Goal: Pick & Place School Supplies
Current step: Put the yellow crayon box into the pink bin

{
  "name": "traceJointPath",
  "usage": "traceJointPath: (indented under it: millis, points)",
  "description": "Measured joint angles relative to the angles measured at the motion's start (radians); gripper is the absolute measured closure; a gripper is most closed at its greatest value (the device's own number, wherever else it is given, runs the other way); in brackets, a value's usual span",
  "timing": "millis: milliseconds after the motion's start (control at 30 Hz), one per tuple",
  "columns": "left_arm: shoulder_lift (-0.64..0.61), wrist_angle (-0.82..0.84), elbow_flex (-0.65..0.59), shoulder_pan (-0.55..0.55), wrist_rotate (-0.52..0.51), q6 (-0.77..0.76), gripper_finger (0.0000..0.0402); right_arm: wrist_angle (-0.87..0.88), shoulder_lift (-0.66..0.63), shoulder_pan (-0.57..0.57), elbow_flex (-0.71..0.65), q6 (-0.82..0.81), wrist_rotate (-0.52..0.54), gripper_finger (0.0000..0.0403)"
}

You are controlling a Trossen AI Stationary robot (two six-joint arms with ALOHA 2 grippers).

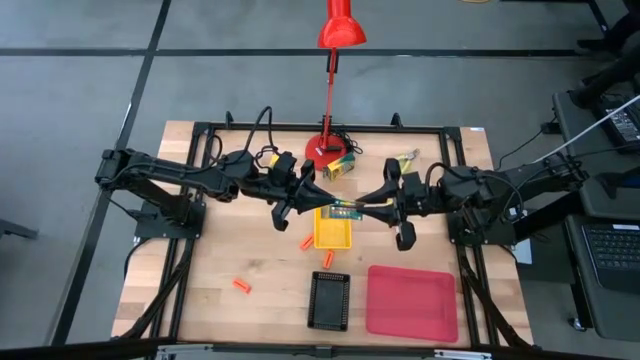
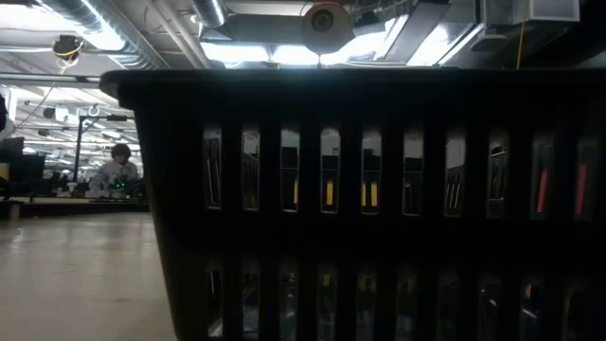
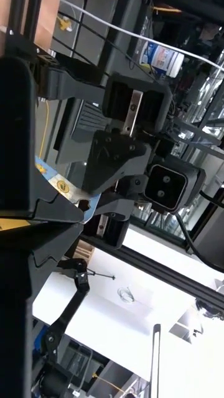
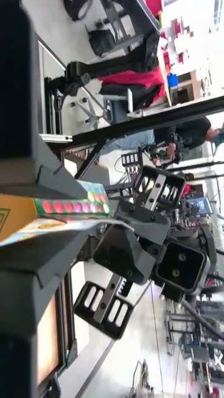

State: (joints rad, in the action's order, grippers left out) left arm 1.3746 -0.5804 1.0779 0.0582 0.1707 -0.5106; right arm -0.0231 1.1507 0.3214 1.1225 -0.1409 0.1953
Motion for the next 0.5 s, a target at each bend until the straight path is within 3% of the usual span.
traceJointPath:
  millis: [167, 333, 500]
  points:
    - [0.000, 0.000, 0.000, 0.000, 0.001, 0.008, 0.0400, 0.000, 0.000, 0.000, 0.000, 0.029, -0.025, 0.0390]
    - [0.000, -0.017, 0.000, 0.000, 0.020, 0.018, 0.0387, -0.014, 0.000, 0.000, 0.000, 0.047, -0.008, 0.0395]
    - [-0.008, -0.031, 0.000, 0.000, 0.060, 0.018, 0.0349, -0.014, 0.001, 0.000, 0.000, 0.052, -0.004, 0.0399]
